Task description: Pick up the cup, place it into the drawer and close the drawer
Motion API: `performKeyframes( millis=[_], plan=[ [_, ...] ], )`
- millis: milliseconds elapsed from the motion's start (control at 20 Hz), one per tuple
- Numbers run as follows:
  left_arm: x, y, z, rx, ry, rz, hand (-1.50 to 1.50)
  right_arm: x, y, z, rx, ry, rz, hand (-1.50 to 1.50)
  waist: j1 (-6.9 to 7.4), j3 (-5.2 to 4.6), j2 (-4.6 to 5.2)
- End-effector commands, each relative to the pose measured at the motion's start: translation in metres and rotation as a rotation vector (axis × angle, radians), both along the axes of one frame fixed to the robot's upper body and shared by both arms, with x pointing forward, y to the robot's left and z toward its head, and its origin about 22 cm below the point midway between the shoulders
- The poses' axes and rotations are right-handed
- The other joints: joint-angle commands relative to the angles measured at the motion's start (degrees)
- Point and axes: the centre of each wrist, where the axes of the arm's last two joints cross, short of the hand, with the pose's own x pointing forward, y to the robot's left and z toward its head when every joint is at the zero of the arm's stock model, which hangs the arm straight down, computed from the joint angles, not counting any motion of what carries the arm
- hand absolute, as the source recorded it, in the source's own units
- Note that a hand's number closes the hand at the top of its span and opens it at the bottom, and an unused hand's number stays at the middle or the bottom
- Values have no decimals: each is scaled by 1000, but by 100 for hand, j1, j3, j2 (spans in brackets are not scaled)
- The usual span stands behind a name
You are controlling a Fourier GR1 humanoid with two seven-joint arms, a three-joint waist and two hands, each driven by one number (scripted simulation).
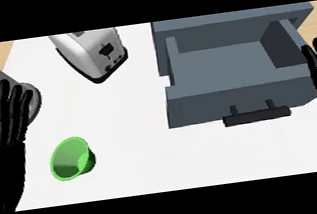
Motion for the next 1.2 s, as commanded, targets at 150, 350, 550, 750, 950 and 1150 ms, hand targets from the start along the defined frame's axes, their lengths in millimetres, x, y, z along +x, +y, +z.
performKeyframes(
  millis=[150,350,550,750,950,1150],
  plan=[
    [4,-17,0,-28,-47,132,-150,-9,11,7,5,44,39,-150,244,93,140],
    [-2,-15,-15,-214,34,209,-150,3,13,-10,79,154,162,-150,283,90,158],
    [3,-41,-9,-250,42,211,-150,2,15,4,84,162,163,-150,240,93,144],
    [-9,-50,-37,-240,23,211,-150,15,34,0,63,141,146,-150,262,91,143],
    [-13,-40,-18,-240,49,207,-150,8,0,-9,82,155,150,-150,254,94,141],
    [8,-13,-20,-251,39,239,-150,12,9,-9,72,152,161,-150,255,92,145]
  ],
)
